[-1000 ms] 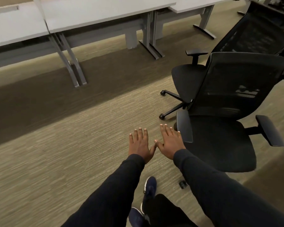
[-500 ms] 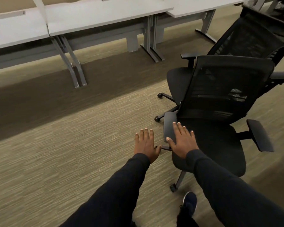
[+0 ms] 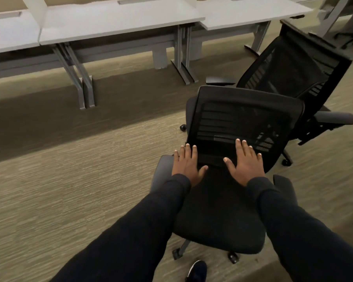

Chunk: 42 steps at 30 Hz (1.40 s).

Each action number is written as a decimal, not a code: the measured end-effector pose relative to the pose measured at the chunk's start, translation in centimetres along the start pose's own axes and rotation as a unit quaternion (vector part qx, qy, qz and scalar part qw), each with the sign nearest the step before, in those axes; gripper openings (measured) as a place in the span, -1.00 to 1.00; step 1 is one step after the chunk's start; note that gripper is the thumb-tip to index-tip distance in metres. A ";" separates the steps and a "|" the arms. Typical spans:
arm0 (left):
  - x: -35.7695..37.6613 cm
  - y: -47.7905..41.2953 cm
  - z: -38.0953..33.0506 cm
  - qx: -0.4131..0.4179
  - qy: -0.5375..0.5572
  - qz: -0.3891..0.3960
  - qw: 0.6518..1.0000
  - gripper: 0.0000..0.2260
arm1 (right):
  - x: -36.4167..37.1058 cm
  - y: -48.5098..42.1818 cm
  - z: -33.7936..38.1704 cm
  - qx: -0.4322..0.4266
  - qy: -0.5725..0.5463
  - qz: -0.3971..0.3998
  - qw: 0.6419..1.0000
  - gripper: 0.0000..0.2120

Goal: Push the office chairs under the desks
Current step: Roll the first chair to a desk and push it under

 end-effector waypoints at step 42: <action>-5.1 -26.6 -0.2 0.092 -0.018 -0.132 0.987 -0.37 | 0.1 -22.5 2.8 0.046 -0.057 -0.002 0.997 -0.30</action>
Point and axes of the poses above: each hand's wrist, its own y-axis away from the middle knuckle, its own x-axis out of the palm, z = x × y, the point moved 8 cm from there along -y, towards the middle knuckle, and after that the axes turned 14 degrees about -z, right-handed, at the moved point
